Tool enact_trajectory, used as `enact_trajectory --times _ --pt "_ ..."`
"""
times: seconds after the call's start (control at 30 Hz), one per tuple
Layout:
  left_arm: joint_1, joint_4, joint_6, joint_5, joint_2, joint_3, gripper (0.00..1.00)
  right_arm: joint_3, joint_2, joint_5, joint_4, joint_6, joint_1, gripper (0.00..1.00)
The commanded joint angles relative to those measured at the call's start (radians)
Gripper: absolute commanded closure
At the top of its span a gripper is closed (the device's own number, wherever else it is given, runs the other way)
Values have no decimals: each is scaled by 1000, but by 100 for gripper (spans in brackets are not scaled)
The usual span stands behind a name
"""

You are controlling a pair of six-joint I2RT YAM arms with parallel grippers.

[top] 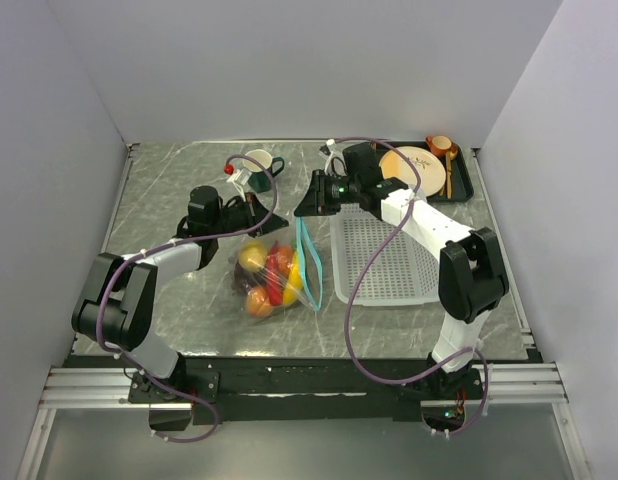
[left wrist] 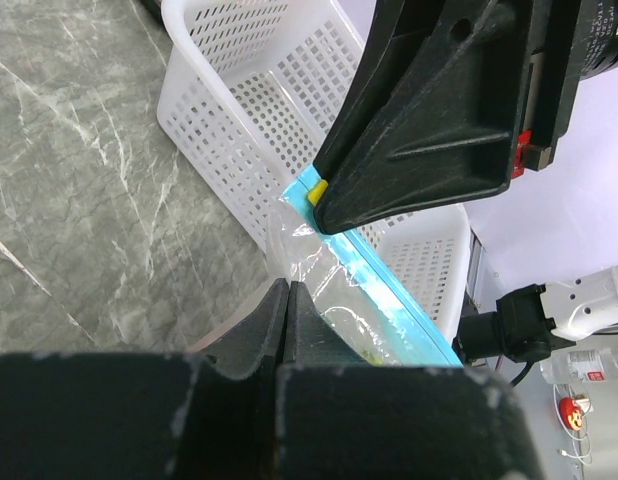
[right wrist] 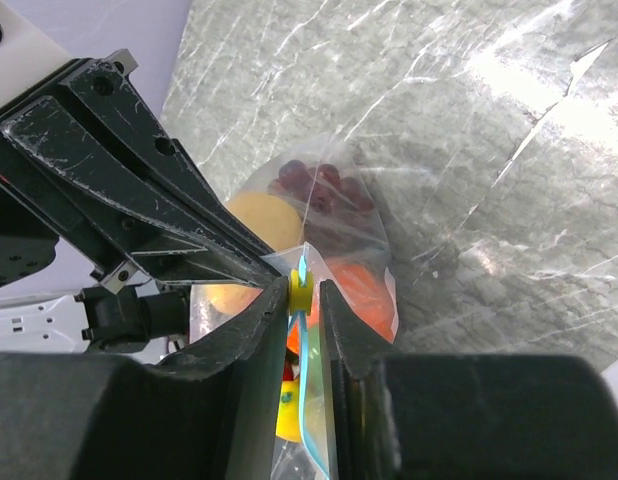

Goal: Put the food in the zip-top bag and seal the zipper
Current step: Zip the zipper food storage bag at the center of the board.

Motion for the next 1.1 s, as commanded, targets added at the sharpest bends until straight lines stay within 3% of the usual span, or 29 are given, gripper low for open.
enact_trajectory --times 0.0,0.07,0.17,0.5,0.73,0.83,0.9,1.0,1.07 --pt "-4 42 -8 18 -48 35 99 -3 -9 -1 47 -10 -3 74" --pt "-4 34 -3 16 -50 35 99 -12 -17 -3 55 -4 -4 73" --pt "-4 28 1 15 -51 36 99 -21 -26 0 81 8 -6 62" --pt "-4 34 -5 12 -51 32 99 -27 -32 -1 102 18 -9 65" --pt "-4 29 -2 10 -54 32 99 -28 -31 -4 105 25 -13 73" --pt "-4 36 -6 6 -57 27 99 -37 -37 -1 101 21 -12 79" --pt "-4 34 -6 4 -56 27 99 -44 -45 -1 110 21 -15 90" --pt "-4 19 0 -4 -54 35 99 -58 -52 -6 125 28 -16 92" --pt "-4 -3 1 -23 -54 42 91 -54 -52 -24 122 27 -16 92"
